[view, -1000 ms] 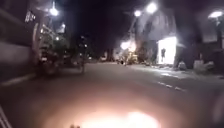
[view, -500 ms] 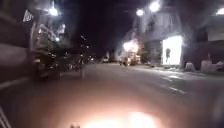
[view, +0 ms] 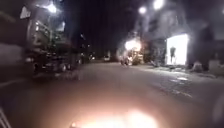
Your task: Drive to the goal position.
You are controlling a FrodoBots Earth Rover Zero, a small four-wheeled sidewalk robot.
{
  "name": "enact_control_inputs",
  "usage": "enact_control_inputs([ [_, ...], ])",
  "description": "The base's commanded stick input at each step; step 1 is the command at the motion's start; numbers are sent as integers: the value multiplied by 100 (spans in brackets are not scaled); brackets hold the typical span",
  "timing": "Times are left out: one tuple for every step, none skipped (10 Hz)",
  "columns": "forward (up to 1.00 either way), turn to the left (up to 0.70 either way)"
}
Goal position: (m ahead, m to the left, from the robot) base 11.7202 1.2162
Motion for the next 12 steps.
enact_control_inputs([
  [100, 0],
  [100, 0],
  [100, 0],
  [100, 0],
  [100, 0],
  [100, 0],
  [100, 0],
  [100, 0],
  [100, 0],
  [100, 11],
  [100, 19],
  [100, 4],
])
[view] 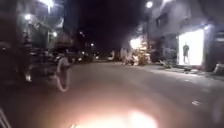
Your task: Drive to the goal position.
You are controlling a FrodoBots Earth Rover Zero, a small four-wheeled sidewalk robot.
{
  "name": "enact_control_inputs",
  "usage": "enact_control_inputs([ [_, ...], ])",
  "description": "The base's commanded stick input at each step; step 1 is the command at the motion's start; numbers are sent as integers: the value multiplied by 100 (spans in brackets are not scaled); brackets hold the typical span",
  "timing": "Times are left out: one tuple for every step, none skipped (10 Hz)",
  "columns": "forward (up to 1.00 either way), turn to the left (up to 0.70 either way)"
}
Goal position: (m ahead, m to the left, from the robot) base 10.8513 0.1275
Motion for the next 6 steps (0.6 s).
enact_control_inputs([
  [100, 0],
  [100, 0],
  [100, 0],
  [100, 0],
  [100, 0],
  [100, 0],
])
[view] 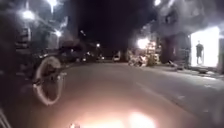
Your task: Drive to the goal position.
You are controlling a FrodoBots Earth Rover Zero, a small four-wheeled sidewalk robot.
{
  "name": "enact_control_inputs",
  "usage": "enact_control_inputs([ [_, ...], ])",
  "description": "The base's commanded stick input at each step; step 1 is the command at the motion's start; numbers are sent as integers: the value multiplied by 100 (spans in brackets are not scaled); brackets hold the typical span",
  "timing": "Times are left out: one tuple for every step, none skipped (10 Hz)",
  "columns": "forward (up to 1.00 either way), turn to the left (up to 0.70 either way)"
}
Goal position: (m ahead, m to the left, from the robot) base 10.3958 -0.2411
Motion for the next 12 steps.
enact_control_inputs([
  [100, 0],
  [100, 0],
  [100, 0],
  [100, 0],
  [100, 0],
  [100, 0],
  [100, 0],
  [100, 0],
  [100, 24],
  [100, 14],
  [100, 0],
  [100, 0],
])
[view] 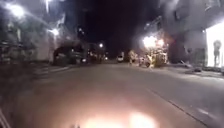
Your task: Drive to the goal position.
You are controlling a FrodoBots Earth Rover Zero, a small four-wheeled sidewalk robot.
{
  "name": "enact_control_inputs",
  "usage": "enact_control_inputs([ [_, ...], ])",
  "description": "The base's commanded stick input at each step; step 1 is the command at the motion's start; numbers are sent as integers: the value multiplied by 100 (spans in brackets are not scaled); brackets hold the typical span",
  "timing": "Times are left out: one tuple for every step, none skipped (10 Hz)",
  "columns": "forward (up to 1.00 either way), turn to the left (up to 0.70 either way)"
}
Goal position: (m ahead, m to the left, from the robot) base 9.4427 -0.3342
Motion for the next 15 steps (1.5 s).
enact_control_inputs([
  [100, 0],
  [100, 0],
  [100, 0],
  [100, 0],
  [100, 0],
  [100, 0],
  [100, 0],
  [100, 0],
  [100, 0],
  [100, 0],
  [100, 0],
  [100, 0],
  [100, 0],
  [100, 0],
  [100, 0],
])
